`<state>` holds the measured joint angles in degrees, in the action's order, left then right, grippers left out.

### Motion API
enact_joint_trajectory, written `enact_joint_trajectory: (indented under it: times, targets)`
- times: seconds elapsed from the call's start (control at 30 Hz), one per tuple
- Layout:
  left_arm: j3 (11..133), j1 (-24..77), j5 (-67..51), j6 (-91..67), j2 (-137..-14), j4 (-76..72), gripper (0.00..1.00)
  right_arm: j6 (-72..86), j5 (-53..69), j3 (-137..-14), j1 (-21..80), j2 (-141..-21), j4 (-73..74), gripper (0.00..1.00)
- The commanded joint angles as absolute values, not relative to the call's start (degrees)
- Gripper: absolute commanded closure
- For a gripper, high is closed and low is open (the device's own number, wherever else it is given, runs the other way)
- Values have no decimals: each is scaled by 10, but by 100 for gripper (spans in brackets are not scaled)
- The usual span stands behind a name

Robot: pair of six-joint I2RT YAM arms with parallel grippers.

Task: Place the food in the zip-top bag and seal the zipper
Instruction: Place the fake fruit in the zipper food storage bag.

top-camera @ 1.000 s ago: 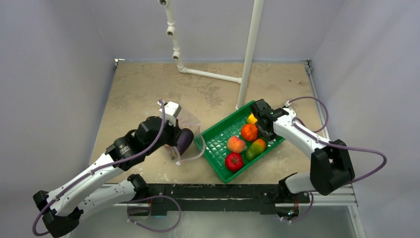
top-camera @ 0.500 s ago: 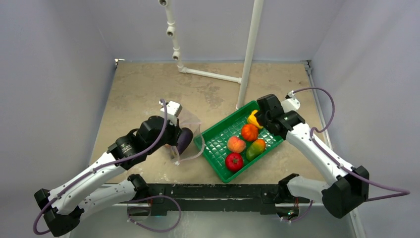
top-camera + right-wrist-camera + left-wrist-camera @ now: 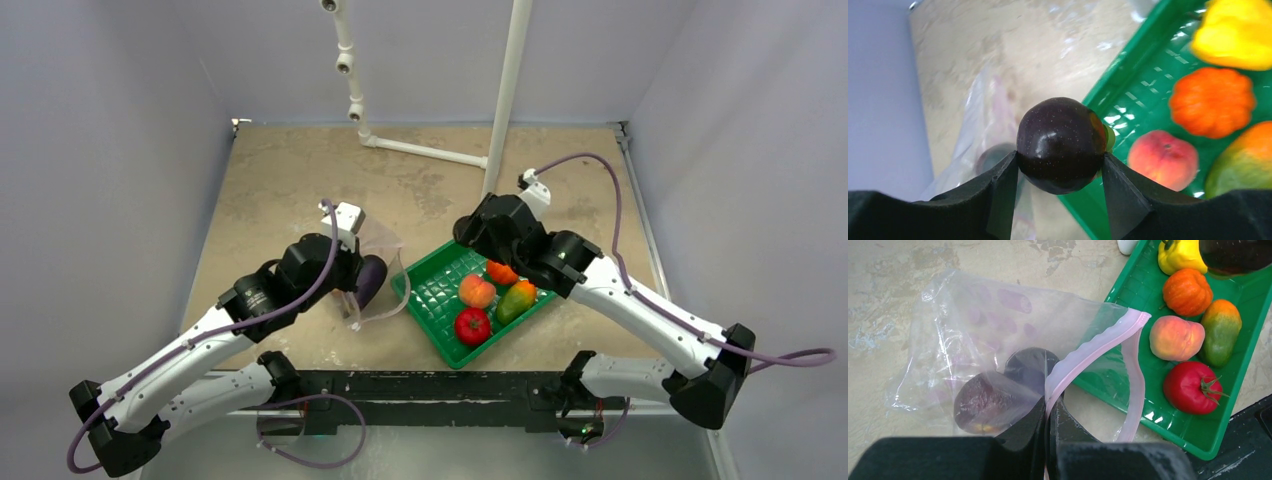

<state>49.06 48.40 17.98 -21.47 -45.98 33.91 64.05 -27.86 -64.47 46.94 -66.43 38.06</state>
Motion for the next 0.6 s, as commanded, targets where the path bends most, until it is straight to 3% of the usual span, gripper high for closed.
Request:
enact_joint_trajectory:
  times: [0.0, 0.57]
  targets:
    - [497, 485, 202, -220, -461, 319, 100, 583, -246, -677, 521, -661, 312, 100]
    - [499, 484, 222, -221, -468, 320, 100, 467, -183, -674, 707, -705, 160, 100]
